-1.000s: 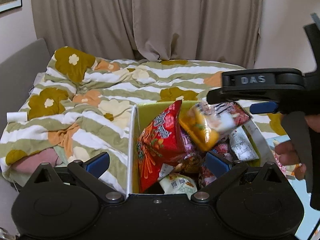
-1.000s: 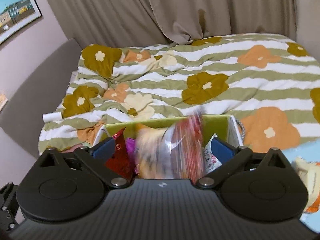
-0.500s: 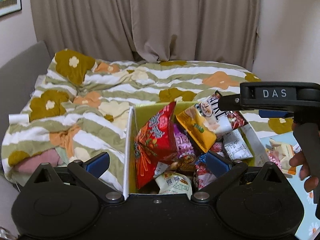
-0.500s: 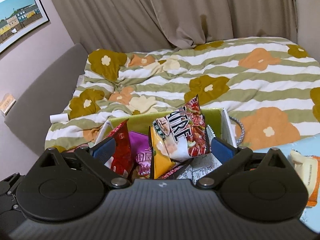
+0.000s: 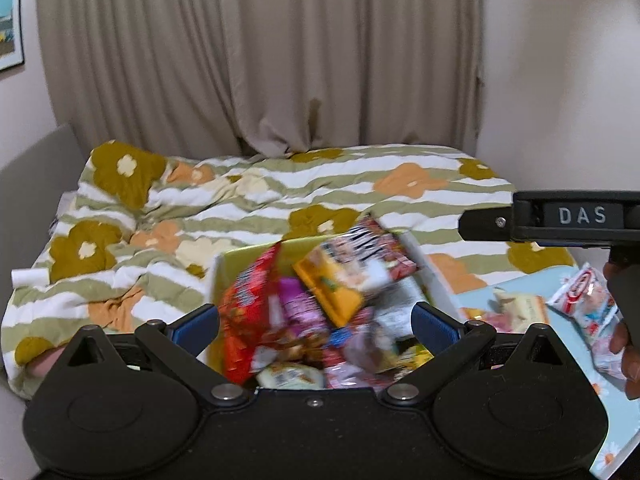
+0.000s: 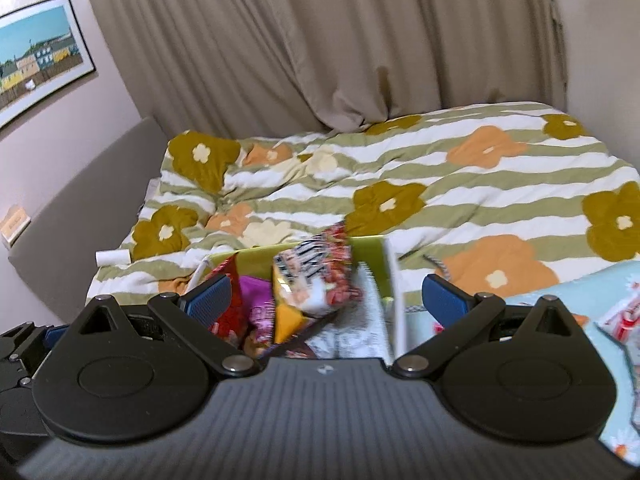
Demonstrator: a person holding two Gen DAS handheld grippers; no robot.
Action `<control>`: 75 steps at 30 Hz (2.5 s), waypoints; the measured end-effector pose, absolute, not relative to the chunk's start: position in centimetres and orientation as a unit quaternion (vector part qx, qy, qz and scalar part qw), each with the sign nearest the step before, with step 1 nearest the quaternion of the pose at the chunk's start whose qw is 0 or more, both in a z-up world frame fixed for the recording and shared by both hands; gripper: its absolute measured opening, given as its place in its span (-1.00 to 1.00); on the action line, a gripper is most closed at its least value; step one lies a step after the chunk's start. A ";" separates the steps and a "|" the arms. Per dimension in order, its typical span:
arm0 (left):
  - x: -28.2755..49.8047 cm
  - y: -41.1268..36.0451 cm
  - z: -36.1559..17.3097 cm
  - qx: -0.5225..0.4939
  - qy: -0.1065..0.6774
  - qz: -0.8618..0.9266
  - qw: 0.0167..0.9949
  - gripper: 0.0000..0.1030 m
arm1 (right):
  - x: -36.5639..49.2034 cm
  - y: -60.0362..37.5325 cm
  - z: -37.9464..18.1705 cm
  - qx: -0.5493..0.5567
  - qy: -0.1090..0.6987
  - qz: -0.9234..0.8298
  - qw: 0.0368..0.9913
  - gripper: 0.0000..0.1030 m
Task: Organize snacks
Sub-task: 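Grasp the cream-orange bag with the left tool while the right grasps the shrimp-flake bag, then carry the cream-orange and shrimp-flake bags into the box and release both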
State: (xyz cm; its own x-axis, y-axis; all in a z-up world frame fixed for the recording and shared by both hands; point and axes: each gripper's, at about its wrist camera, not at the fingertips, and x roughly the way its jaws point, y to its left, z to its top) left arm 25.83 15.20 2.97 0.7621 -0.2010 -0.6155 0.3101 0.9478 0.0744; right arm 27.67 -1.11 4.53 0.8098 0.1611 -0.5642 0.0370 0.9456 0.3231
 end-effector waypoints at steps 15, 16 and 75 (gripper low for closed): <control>22.8 0.0 2.0 0.088 0.312 -0.177 0.929 1.00 | 21.7 -17.7 3.2 0.158 0.317 -0.015 0.935 1.00; 22.8 -1.1 1.7 0.090 0.314 -0.179 0.928 1.00 | 21.5 -18.8 2.9 0.158 0.317 -0.020 0.935 1.00; 29.6 -16.4 -15.1 0.126 0.453 -0.154 0.869 0.29 | 28.3 -35.0 -16.0 0.094 0.486 0.068 0.866 0.69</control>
